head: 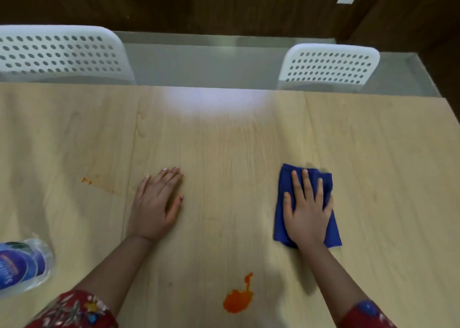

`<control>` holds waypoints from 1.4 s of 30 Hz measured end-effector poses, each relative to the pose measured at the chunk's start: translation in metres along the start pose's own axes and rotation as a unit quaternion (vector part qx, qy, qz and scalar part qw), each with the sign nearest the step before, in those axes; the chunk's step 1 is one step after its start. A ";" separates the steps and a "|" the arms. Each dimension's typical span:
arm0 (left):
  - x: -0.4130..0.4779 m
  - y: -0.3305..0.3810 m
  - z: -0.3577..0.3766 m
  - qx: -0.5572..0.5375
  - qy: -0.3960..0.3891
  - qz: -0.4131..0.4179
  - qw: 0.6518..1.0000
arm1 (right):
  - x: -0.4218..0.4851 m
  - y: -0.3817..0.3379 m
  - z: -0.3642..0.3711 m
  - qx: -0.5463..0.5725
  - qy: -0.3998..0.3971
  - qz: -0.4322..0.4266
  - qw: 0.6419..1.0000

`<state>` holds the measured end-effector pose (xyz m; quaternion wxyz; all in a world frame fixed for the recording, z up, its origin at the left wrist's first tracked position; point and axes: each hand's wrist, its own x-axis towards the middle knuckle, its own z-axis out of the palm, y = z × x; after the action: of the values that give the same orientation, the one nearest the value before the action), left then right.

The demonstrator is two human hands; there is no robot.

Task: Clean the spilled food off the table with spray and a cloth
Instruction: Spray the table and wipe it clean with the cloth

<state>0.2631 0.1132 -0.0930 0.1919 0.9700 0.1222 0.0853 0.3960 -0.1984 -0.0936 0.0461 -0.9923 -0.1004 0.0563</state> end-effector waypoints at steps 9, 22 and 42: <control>0.001 -0.003 -0.001 -0.038 -0.017 -0.006 0.999 | 0.094 -0.119 0.002 0.052 -0.014 -0.072 0.996; -0.108 -0.053 -0.044 -0.011 0.009 -0.184 0.983 | 0.069 -0.098 0.000 0.022 -0.026 -0.044 0.998; -0.109 -0.059 -0.039 -0.014 0.045 -0.221 0.974 | 0.097 -0.282 0.010 -0.035 -0.063 -0.427 0.901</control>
<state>0.1382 0.1502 -0.0938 0.2141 0.9114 0.3407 0.0864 0.4345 0.0978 -0.0845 0.0250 -0.8497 -0.5189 0.0899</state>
